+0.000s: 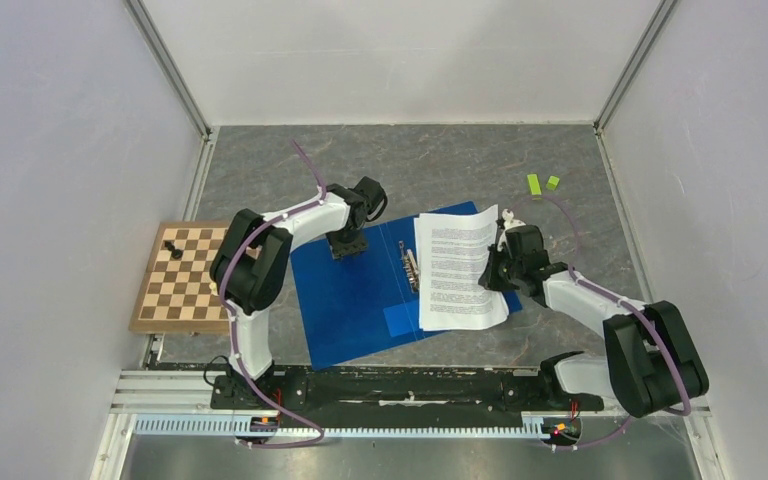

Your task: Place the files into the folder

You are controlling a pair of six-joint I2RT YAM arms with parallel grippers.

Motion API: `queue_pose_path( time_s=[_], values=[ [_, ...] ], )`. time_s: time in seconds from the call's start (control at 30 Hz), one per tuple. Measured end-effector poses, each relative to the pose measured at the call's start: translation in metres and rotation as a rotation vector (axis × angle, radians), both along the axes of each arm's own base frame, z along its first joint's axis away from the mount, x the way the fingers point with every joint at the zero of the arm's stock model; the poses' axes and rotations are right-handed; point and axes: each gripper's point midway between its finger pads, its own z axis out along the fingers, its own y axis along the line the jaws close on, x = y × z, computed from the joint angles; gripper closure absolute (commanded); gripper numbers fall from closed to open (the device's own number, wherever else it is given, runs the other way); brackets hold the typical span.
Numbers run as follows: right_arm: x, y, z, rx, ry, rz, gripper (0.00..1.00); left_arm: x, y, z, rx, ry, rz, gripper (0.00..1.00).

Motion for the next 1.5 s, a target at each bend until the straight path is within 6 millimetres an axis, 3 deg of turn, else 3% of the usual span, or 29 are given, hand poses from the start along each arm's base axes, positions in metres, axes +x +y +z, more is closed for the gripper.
queue_pose_path(
  time_s=[0.3,0.63,1.07,1.3,1.5],
  values=[
    [0.002,0.010,-0.003,-0.010,-0.004,0.040,1.00,0.002,0.000,0.000,0.030,0.020,-0.038,0.55],
    [0.003,0.025,0.004,-0.112,-0.044,0.140,1.00,0.020,-0.008,0.001,0.066,0.046,-0.124,0.55],
    [0.003,0.013,0.000,-0.191,-0.047,0.123,1.00,0.037,-0.019,0.002,0.064,0.046,-0.189,0.56],
    [0.004,0.014,0.006,-0.188,-0.065,0.125,0.68,0.037,-0.020,0.002,0.062,0.050,-0.199,0.56],
    [0.002,0.013,0.008,-0.185,-0.075,0.126,0.48,0.037,-0.020,0.002,0.061,0.051,-0.207,0.56]
  ],
)
